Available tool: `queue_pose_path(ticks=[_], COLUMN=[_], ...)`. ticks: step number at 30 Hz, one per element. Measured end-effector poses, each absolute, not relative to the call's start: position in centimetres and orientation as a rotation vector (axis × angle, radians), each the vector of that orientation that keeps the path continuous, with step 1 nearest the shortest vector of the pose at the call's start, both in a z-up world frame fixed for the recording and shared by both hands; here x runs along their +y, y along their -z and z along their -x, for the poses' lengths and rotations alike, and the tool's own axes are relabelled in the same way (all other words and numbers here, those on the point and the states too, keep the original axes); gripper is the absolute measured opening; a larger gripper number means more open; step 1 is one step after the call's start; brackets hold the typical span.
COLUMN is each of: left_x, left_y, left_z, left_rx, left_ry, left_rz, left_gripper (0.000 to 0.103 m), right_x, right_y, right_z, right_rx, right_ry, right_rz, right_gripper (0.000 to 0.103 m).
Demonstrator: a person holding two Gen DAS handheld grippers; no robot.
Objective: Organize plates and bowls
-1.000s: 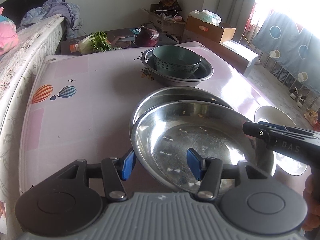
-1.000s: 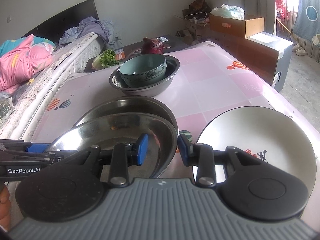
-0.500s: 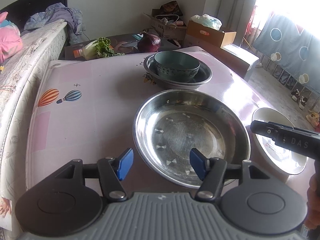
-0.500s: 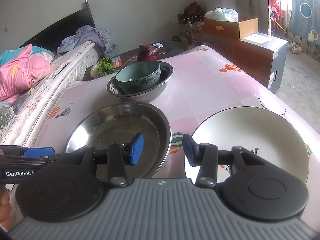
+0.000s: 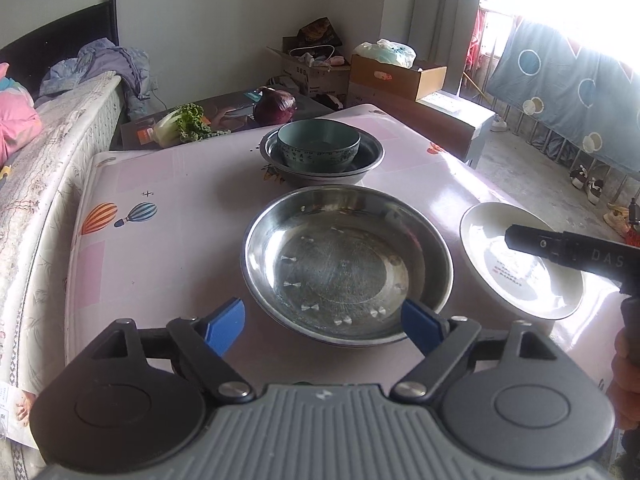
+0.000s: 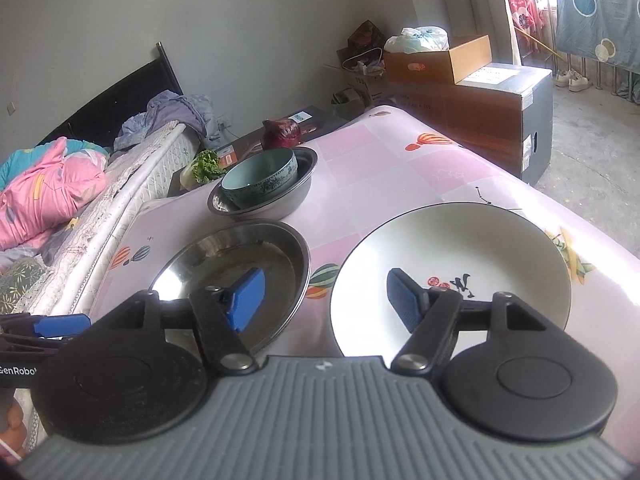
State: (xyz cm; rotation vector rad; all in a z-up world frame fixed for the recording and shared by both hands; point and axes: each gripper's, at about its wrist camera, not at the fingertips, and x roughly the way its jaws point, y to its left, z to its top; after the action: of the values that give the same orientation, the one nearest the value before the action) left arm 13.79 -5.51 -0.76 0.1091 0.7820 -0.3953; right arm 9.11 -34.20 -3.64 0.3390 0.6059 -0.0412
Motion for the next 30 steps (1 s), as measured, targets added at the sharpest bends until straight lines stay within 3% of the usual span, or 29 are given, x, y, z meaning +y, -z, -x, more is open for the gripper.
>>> queue_pose_path(ticks=[3, 11, 19, 28, 30], left_x=[-6.9, -12.4, -17.1, -19.7, -20.3], left_y=[0.5, 2.9, 6.7, 9.0, 9.5], left_z=[-12.3, -9.2, -10.3, -13.9, -14.5], left_rx=[0.771, 0.763, 0.761, 0.788, 0.8], left_ry=[0.472, 0.682, 0.732, 0.652, 0.634], left_rz=[-0.103, -0.029, 0.064, 0.117, 0.087], left_gripper=[0.091, 0.094, 0.085, 0.077, 0.071], right_x=[-36.4, -45.0, -53.1, -55.9, -55.5], right_y=[3.4, 4.6, 7.3, 10.1, 10.5], right_z=[-7.3, -3.6, -3.8, -8.7, -9.9], right_rx=[0.576, 0.566, 0.606, 0.662, 0.682], right_ry=[0.062, 0.107, 0.034, -0.054, -0.072], right_rz=[-0.362, -0.469, -0.555, -0.574, -0.56], right_gripper=[0.081, 0.082, 0.079, 0.053, 0.047])
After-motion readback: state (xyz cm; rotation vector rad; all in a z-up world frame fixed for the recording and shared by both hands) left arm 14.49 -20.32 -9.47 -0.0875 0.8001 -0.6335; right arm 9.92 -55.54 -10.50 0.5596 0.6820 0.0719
